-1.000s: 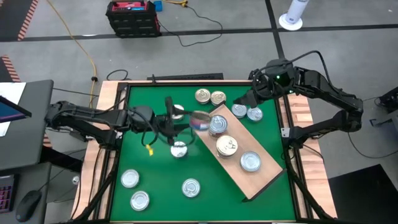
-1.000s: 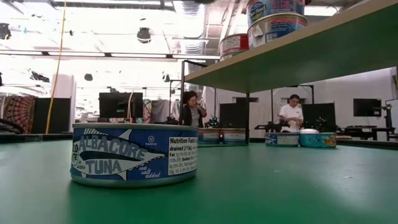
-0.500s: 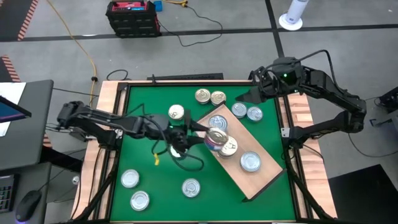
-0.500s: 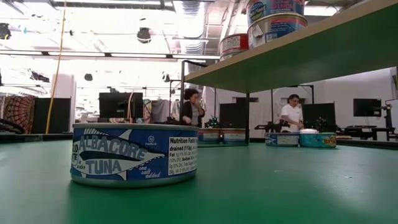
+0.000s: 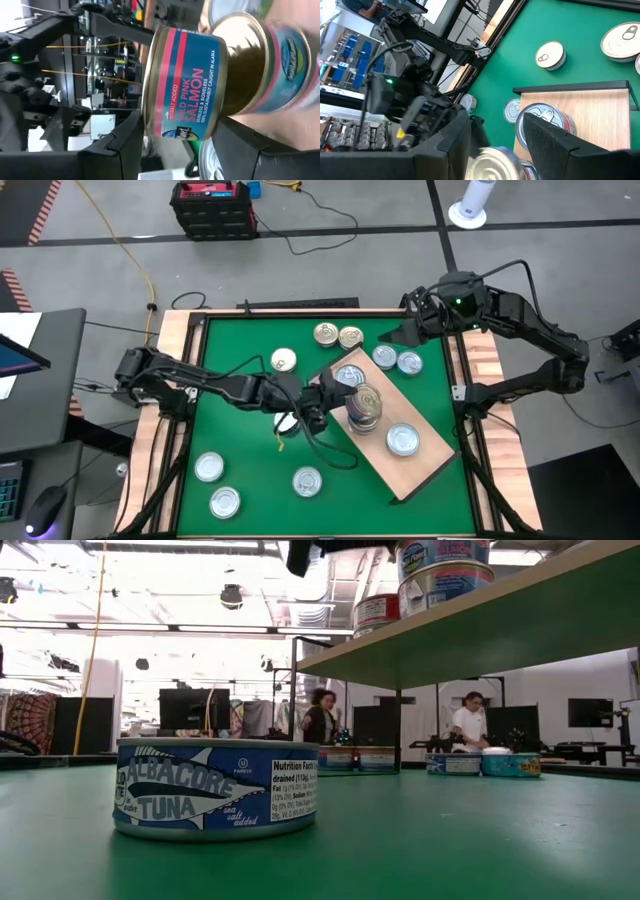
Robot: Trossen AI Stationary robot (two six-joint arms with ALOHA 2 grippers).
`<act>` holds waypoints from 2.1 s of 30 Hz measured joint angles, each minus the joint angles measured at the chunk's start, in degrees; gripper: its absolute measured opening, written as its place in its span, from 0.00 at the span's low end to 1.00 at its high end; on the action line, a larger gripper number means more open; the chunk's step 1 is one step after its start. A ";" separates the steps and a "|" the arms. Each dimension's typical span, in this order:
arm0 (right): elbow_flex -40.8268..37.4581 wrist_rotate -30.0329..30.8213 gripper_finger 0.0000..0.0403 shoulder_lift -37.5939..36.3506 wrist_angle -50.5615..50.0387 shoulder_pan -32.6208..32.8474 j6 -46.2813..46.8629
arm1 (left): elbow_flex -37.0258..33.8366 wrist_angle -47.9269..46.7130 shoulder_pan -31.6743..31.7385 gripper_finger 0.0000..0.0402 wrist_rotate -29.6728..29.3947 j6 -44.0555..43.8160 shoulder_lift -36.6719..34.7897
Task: Stack canned seafood by type on shelf
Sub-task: Stack the blue and pink tuna can on top of the other blue and pink tuna cans on the shelf
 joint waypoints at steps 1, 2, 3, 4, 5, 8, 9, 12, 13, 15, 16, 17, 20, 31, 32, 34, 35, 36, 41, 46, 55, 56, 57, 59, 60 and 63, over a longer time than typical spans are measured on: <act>0.00 0.00 0.51 0.00 0.00 0.00 -0.14 | 0.00 0.29 -0.14 0.50 -0.36 0.27 0.25; -0.01 0.00 0.51 0.00 0.01 0.00 -0.36 | 0.00 0.37 -0.25 0.50 -0.76 0.34 0.27; 0.00 0.00 0.51 0.00 0.01 0.00 -0.60 | 0.00 0.39 -0.41 0.50 -0.93 0.32 0.29; -0.01 0.00 0.51 0.00 0.02 0.00 -0.77 | 0.00 0.37 -0.51 0.50 -0.94 0.18 0.29; -0.02 0.00 0.51 0.01 0.02 0.00 -0.79 | 0.00 0.38 -0.65 0.50 -0.88 0.00 0.29; -0.01 0.00 0.51 0.01 0.04 0.00 -0.94 | 0.00 0.39 -1.01 0.50 -0.84 -0.09 0.29; -0.01 0.00 0.51 0.02 0.04 0.00 -1.07 | 0.00 0.39 -1.08 0.50 -0.78 -0.14 0.29; -0.02 0.00 0.51 0.02 0.05 0.00 -1.40 | 0.00 0.37 -1.32 0.50 -0.36 -0.16 0.31; -0.02 0.00 0.51 0.02 0.09 0.00 -1.38 | 0.00 0.29 -1.35 0.50 -0.11 -0.33 0.29; 0.00 0.00 0.51 0.02 0.37 0.00 -1.39 | 0.00 0.23 -1.35 0.50 0.47 -1.71 0.31; -0.01 -0.01 0.51 0.02 0.38 0.00 -1.39 | 0.00 0.20 -1.35 0.50 0.68 -2.80 0.31; -0.02 -0.01 0.51 0.02 0.35 0.00 -1.39 | 0.00 0.16 -1.35 0.50 0.76 -3.89 0.31; -0.01 0.08 0.51 0.02 0.35 0.00 -1.40 | 0.00 0.09 -1.35 0.53 0.88 -5.99 0.31; -0.01 0.88 0.51 0.02 0.33 0.00 -1.46 | 0.04 0.22 -0.16 0.72 2.94 -9.95 0.31; -0.01 0.91 0.51 0.02 0.33 0.00 -1.47 | 0.04 0.19 0.09 0.73 3.11 -10.83 0.31; -0.02 0.98 0.51 0.02 0.33 0.00 -1.62 | 0.04 0.05 0.46 0.76 3.69 -12.75 0.31; -0.02 1.00 0.51 0.02 0.33 0.00 -1.63 | 0.04 0.04 0.58 0.76 3.78 -13.58 0.31; 0.00 1.01 0.51 0.02 0.33 0.00 -1.65 | 0.04 0.04 0.70 0.76 3.91 -14.41 0.31; -0.02 1.38 0.51 0.02 0.39 0.01 -1.98 | 0.04 -0.08 0.99 0.77 4.68 -17.69 0.31; -0.02 1.38 0.51 0.02 0.92 0.00 -2.12 | 0.72 -4.17 1.56 0.77 5.83 -17.29 0.31; -0.01 1.77 0.51 0.15 3.34 0.00 -2.48 | 0.74 -4.33 3.22 0.77 6.02 -17.95 0.31; -0.01 1.97 0.51 0.15 3.34 0.00 -2.49 | 0.74 -4.31 3.22 0.77 6.14 -18.03 0.31; -0.02 2.33 0.51 0.15 3.34 0.00 -2.50 | 0.74 -4.31 3.20 0.77 6.31 -18.45 0.31; -0.01 2.50 0.51 0.15 3.32 0.00 -2.50 | 1.11 -4.61 3.20 0.77 6.97 -19.74 0.31; -0.01 2.51 0.51 0.15 3.33 0.00 -2.50 | 1.51 -4.79 3.21 0.77 7.13 -20.18 0.36; -0.02 2.51 0.51 0.15 3.32 0.00 -2.50 | 3.05 -4.47 3.52 0.77 7.16 -20.55 1.21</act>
